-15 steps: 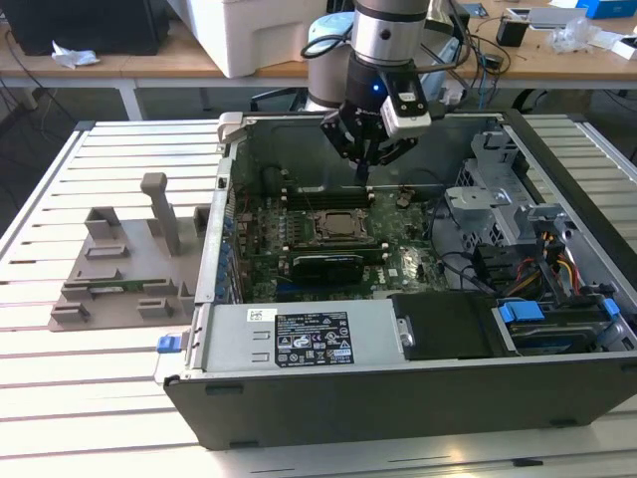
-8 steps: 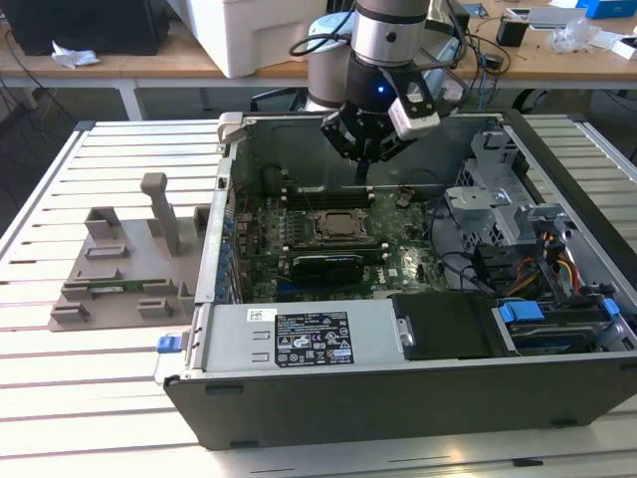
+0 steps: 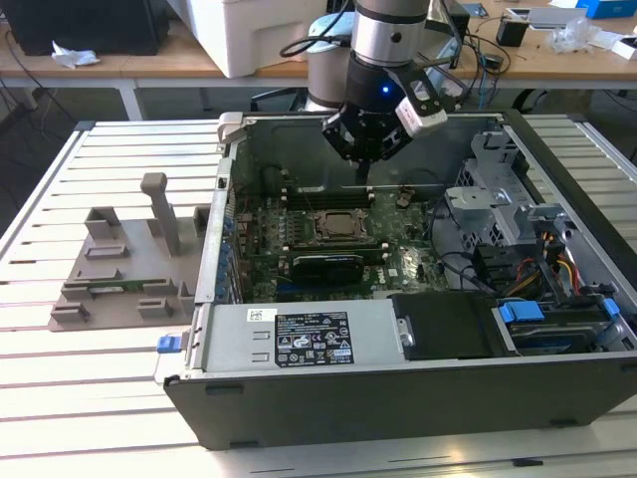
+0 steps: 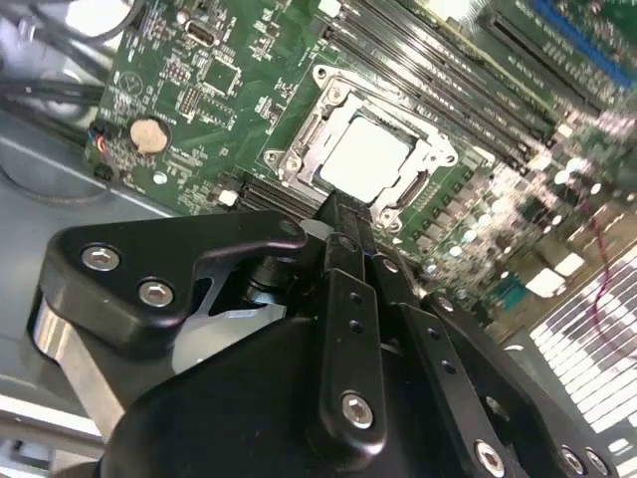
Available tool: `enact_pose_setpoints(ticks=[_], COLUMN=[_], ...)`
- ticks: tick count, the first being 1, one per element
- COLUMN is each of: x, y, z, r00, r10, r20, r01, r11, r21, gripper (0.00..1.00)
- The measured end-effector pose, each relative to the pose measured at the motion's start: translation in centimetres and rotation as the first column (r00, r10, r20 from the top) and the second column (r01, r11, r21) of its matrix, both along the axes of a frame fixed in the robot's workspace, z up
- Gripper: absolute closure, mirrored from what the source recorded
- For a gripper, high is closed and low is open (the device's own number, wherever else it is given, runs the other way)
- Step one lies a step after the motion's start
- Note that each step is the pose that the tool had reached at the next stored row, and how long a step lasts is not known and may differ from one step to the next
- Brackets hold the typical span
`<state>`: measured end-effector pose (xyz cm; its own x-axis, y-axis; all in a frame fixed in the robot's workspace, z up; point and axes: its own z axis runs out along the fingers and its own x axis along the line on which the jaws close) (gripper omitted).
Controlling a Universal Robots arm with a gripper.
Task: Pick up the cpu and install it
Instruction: 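Install the first cpu locking lever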
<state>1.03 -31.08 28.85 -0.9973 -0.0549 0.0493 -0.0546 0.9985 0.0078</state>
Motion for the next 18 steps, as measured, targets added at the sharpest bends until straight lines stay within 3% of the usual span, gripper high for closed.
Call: enact_pose_setpoints(ticks=[4,7,18], x=[0.0,0.0,-0.93], y=[0.0,0.0,0.0], z=[0.0,0.0,0.0], r00=[0.9962,0.99,0.9899], r10=[0.087,0.141,0.142], r20=[0.0,0.0,0.0], r01=[-0.087,-0.141,-0.142], r11=[0.9962,0.99,0.9899], r21=[0.0,0.0,-0.0001], gripper=[0.89,0.89,0.89])
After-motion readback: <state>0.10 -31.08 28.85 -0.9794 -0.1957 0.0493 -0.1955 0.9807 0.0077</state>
